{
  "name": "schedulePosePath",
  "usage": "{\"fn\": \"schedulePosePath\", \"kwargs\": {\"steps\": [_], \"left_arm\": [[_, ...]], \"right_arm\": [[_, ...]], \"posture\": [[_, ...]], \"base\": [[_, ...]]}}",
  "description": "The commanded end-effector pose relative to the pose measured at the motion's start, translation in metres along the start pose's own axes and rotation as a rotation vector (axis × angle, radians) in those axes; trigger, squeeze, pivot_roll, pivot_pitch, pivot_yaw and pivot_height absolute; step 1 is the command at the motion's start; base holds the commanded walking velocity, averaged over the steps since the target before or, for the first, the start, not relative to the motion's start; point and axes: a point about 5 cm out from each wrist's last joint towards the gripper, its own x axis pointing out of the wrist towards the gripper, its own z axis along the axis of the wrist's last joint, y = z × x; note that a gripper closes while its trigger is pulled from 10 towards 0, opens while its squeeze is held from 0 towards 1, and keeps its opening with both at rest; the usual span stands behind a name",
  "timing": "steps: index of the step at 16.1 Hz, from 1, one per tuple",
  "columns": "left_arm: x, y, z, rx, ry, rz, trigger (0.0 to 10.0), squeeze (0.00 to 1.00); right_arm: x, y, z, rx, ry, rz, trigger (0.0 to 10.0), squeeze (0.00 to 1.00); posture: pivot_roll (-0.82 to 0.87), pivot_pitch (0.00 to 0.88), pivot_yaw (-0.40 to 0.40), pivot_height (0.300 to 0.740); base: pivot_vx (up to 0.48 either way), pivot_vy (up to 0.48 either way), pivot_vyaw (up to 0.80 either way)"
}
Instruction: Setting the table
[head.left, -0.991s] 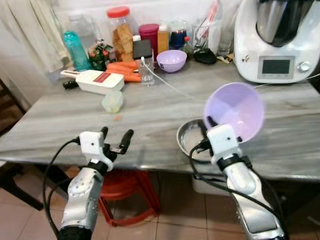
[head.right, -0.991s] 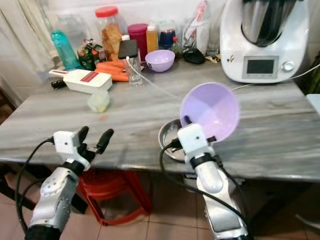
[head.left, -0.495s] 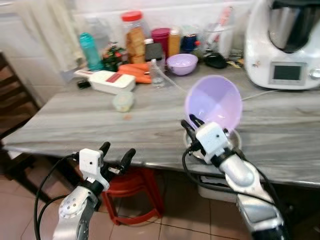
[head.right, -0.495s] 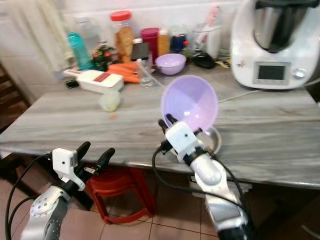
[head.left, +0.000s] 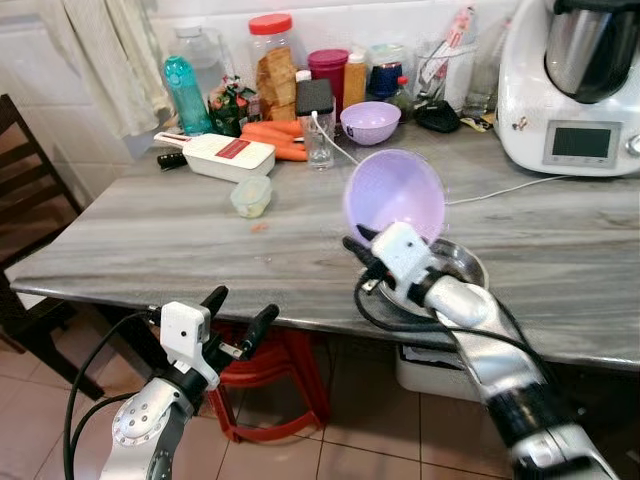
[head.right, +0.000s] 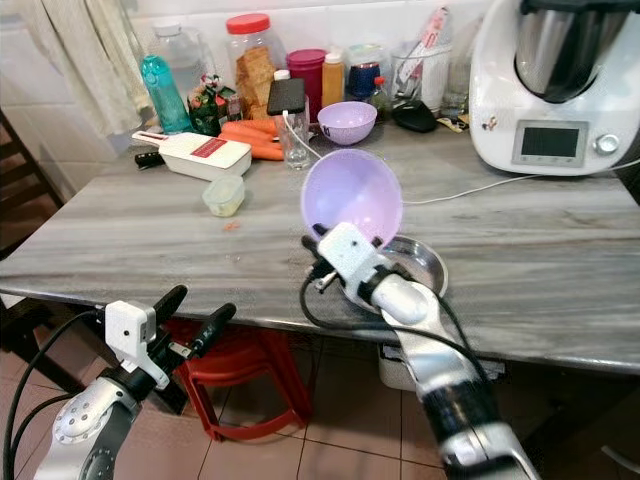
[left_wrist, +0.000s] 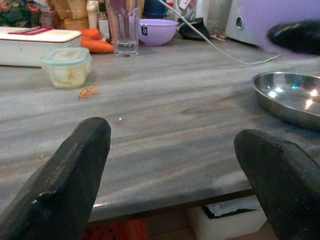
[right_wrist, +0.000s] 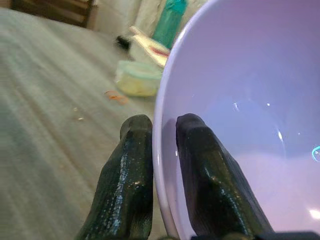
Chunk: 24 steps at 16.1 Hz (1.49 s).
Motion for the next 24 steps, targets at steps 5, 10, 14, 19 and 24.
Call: {"fn": "schedulePosePath", "kwargs": {"steps": [5, 10, 14, 19, 24], "left_arm": [[-0.006, 0.001, 0.003, 0.005, 0.017, -0.027, 10.0, 0.00], [-0.005, 0.001, 0.004, 0.003, 0.021, -0.034, 10.0, 0.00], [-0.004, 0.001, 0.004, 0.001, 0.025, -0.037, 10.0, 0.00], [-0.004, 0.001, 0.003, -0.002, 0.030, -0.033, 10.0, 0.00], [-0.003, 0.003, 0.003, 0.001, 0.031, -0.026, 10.0, 0.00]], "right_arm": [[0.018, 0.010, -0.004, -0.011, 0.013, 0.177, 10.0, 0.00], [0.022, 0.009, -0.012, -0.044, 0.038, 0.206, 10.0, 0.00], [0.020, 0.009, -0.019, -0.104, 0.048, 0.215, 10.0, 0.49], [0.020, 0.005, -0.022, -0.152, 0.052, 0.174, 10.0, 0.85], [0.018, -0.005, -0.025, -0.189, 0.075, 0.108, 10.0, 0.84]], "posture": [[-0.04, 0.028, 0.110, 0.740], [-0.03, 0.015, 0.112, 0.740], [-0.03, 0.012, 0.114, 0.740], [-0.03, 0.011, 0.115, 0.740], [-0.02, 0.015, 0.119, 0.740]], "base": [[0.000, 0.000, 0.00], [0.000, 0.000, 0.00], [0.000, 0.000, 0.00], [0.000, 0.000, 0.00], [0.000, 0.000, 0.00]]}}
